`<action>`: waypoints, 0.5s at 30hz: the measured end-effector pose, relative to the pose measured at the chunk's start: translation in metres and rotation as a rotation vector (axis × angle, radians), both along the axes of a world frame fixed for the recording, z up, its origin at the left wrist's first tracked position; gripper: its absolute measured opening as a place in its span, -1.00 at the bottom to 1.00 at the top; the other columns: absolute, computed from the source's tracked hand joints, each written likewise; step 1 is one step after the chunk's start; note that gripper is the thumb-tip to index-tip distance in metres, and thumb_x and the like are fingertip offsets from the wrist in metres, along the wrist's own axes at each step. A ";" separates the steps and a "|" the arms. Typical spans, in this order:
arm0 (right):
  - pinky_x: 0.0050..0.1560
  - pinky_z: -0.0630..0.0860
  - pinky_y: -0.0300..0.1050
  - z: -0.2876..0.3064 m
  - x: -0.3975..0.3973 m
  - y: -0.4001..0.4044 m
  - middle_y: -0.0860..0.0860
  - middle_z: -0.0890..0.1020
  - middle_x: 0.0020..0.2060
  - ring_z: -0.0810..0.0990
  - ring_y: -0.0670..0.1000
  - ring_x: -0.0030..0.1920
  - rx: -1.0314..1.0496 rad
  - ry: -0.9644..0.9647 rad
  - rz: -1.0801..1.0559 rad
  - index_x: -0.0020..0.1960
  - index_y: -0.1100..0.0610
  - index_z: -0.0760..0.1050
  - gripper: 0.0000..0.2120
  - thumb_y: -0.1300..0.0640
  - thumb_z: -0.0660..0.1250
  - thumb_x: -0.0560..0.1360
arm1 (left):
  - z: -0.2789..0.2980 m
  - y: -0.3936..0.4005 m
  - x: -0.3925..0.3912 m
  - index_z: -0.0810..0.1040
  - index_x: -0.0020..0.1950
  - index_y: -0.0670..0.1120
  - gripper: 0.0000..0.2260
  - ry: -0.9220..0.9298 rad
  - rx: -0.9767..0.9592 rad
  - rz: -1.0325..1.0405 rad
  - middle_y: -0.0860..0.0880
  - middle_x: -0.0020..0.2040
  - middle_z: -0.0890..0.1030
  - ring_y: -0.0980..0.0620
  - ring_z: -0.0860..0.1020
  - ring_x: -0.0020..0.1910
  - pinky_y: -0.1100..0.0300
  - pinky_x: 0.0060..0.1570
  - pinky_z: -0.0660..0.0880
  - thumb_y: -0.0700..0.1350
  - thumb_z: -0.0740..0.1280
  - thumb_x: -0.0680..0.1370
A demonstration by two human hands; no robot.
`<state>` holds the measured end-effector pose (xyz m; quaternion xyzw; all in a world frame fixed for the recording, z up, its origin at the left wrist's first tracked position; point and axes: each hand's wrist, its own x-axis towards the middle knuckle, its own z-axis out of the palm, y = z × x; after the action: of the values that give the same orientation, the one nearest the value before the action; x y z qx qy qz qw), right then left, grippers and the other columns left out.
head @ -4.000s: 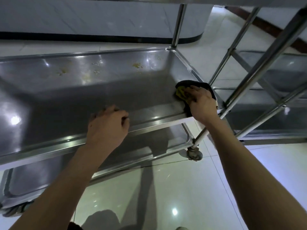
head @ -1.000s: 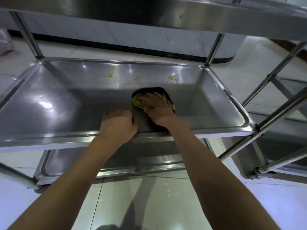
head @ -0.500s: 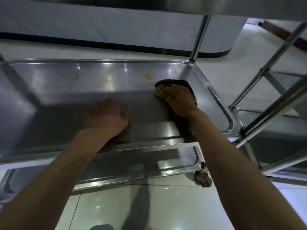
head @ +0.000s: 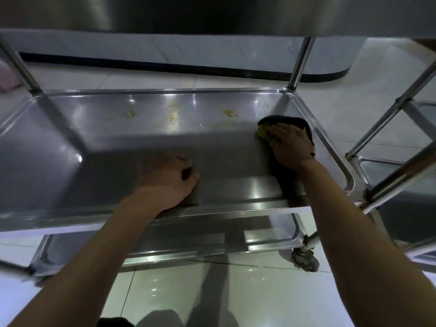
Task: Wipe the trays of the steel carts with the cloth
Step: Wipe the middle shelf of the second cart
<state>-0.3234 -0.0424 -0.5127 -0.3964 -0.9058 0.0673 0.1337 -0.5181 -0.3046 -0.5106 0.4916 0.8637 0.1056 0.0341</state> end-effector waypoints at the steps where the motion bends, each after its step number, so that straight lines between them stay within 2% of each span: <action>1: 0.51 0.18 0.04 0.000 -0.015 -0.012 0.04 0.40 0.49 0.33 0.11 0.49 -0.001 -0.016 0.029 0.48 0.00 0.42 -0.57 0.15 0.19 0.61 | 0.000 -0.003 -0.005 0.50 0.39 0.17 -0.54 -0.014 -0.034 -0.031 0.13 0.45 0.43 -0.04 0.37 0.43 -0.03 0.43 0.31 0.32 0.18 0.57; 2: 0.52 0.15 0.05 0.000 -0.032 -0.023 0.00 0.37 0.51 0.28 0.08 0.51 -0.012 -0.047 0.059 0.50 -0.04 0.38 -0.55 0.13 0.16 0.62 | 0.002 -0.007 -0.011 0.46 0.43 0.19 -0.52 -0.060 -0.043 -0.055 0.14 0.47 0.40 -0.02 0.34 0.45 0.00 0.44 0.28 0.33 0.18 0.57; 4: 0.52 0.12 0.12 0.000 -0.064 -0.045 -0.06 0.28 0.55 0.19 0.06 0.55 -0.084 -0.104 0.100 0.54 -0.09 0.29 -0.52 0.09 0.11 0.63 | 0.007 -0.018 -0.024 0.52 0.36 0.17 -0.60 -0.156 0.017 -0.073 0.11 0.40 0.46 -0.03 0.38 0.40 0.05 0.34 0.33 0.27 0.23 0.58; 6: 0.51 0.10 0.21 -0.001 -0.091 -0.067 -0.07 0.23 0.57 0.13 0.08 0.57 -0.138 -0.120 0.128 0.55 -0.11 0.24 -0.50 0.08 0.10 0.63 | 0.009 -0.036 -0.040 0.58 0.24 0.16 -0.69 -0.071 0.062 -0.031 0.05 0.32 0.51 -0.08 0.40 0.33 0.00 0.29 0.38 0.21 0.26 0.57; 8: 0.51 0.07 0.27 0.000 -0.117 -0.090 -0.06 0.22 0.57 0.11 0.10 0.57 -0.164 -0.097 0.138 0.55 -0.11 0.24 -0.51 0.07 0.09 0.63 | 0.007 -0.056 -0.052 0.54 0.30 0.19 -0.66 0.004 0.006 0.030 0.03 0.35 0.50 -0.11 0.40 0.35 -0.06 0.32 0.36 0.23 0.23 0.57; 11: 0.51 0.02 0.31 0.003 -0.159 -0.125 -0.07 0.19 0.57 0.07 0.12 0.56 -0.232 -0.065 0.179 0.56 -0.11 0.23 -0.51 0.06 0.09 0.64 | -0.002 -0.071 -0.058 0.47 0.37 0.22 -0.61 -0.030 -0.032 0.006 0.04 0.42 0.44 -0.10 0.36 0.41 -0.05 0.39 0.29 0.26 0.16 0.59; 15: 0.52 0.03 0.27 0.002 -0.199 -0.159 -0.05 0.19 0.58 0.06 0.10 0.57 -0.240 -0.094 0.306 0.57 -0.05 0.22 -0.52 0.08 0.08 0.66 | -0.004 -0.071 -0.060 0.41 0.44 0.18 -0.59 -0.033 -0.021 -0.016 0.02 0.47 0.37 -0.08 0.24 0.49 -0.08 0.45 0.19 0.21 0.15 0.61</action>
<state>-0.5223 -0.2012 -0.5102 -0.2698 -0.9463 0.1756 0.0310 -0.5779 -0.3759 -0.5147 0.4963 0.8602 0.1041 0.0544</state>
